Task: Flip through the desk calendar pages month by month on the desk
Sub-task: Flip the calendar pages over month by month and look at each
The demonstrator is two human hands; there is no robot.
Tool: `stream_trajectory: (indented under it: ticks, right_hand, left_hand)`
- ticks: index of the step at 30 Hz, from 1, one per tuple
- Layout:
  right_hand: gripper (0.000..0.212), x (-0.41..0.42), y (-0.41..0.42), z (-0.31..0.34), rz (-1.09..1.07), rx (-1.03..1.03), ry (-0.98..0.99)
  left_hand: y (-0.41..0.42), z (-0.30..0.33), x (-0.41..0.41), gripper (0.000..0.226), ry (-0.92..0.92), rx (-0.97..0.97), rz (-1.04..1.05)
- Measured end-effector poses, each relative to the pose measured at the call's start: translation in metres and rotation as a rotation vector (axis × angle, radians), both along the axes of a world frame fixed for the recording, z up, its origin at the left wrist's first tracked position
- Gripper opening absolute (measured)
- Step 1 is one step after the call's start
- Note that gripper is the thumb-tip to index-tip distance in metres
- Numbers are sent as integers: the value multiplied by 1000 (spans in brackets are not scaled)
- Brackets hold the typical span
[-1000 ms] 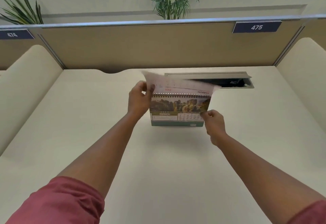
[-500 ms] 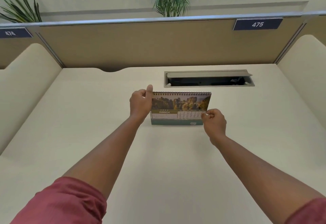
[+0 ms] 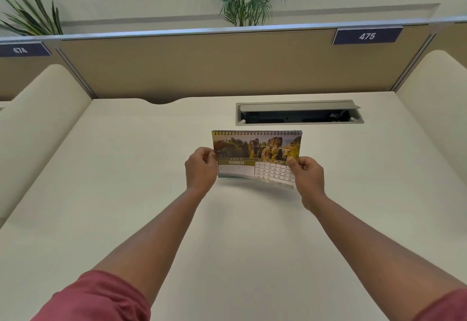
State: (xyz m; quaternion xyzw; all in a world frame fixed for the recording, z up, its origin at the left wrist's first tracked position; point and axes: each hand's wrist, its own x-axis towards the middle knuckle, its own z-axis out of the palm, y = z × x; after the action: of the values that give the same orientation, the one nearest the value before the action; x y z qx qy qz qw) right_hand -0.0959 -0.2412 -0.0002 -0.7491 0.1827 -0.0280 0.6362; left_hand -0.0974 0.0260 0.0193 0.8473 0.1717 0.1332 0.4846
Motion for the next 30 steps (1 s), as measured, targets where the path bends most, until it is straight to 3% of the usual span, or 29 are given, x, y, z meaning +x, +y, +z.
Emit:
stream_trajectory:
  ticks: [3, 8, 13, 18, 20, 23, 25, 27, 30]
  right_hand:
    - [30, -3, -1, 7, 17, 101, 19]
    - [27, -4, -3, 15, 62, 232, 46]
    - [28, -4, -6, 20, 100, 286, 56]
    - [25, 1, -10, 28, 161, 489, 95]
    - [27, 4, -12, 30, 202, 616, 127]
    - [32, 7, -13, 31, 228, 759, 136]
    - [40, 7, -12, 29, 241, 791, 124]
    - [45, 7, -12, 27, 238, 800, 127]
    - [41, 6, -10, 26, 98, 771, 167]
  left_hand:
    - [5, 2, 0, 16, 24, -28, -20]
    - [17, 3, -2, 43, 104, -122, -102]
    - [25, 7, -3, 35, 167, -275, -197]
    - [29, 15, -1, 29, 270, -676, -142]
    - [30, 12, -1, 14, 251, -534, -155]
    - [28, 8, -3, 79, 121, -78, -233]
    - [24, 12, -3, 98, -87, 175, -276]
    - [22, 19, 3, 86, -256, 333, -309]
    - [20, 32, 13, 49, -351, 334, -325]
